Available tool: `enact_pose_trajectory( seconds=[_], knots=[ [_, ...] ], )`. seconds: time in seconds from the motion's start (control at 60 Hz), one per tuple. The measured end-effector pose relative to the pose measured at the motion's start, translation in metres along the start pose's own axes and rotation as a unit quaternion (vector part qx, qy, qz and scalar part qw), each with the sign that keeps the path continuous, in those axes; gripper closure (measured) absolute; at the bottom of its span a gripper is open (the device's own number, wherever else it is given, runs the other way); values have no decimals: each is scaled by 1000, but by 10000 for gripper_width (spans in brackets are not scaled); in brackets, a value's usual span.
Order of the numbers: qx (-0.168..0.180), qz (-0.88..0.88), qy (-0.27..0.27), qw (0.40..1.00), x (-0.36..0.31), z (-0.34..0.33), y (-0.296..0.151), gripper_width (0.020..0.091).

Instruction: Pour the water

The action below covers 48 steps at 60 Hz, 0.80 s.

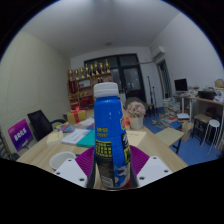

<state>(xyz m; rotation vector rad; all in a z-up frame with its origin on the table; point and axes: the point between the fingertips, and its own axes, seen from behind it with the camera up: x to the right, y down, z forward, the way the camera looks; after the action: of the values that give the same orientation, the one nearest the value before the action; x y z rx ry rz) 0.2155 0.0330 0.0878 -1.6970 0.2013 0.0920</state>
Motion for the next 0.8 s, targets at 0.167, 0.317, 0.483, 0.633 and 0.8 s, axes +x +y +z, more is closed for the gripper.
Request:
enact_pose_trajectory(
  seconds=[0.167, 0.317, 0.483, 0.633, 0.8],
  knots=[
    [-17, -36, 19, 999, 19, 10, 25, 606],
    [-19, -75, 20, 997, 18, 7, 29, 602],
    [-18, -90, 23, 996, 17, 9, 32, 528],
    [-58, -93, 21, 994, 21, -2, 45, 237],
    [-65, -95, 16, 993, 21, -39, 47, 263]
  ],
)
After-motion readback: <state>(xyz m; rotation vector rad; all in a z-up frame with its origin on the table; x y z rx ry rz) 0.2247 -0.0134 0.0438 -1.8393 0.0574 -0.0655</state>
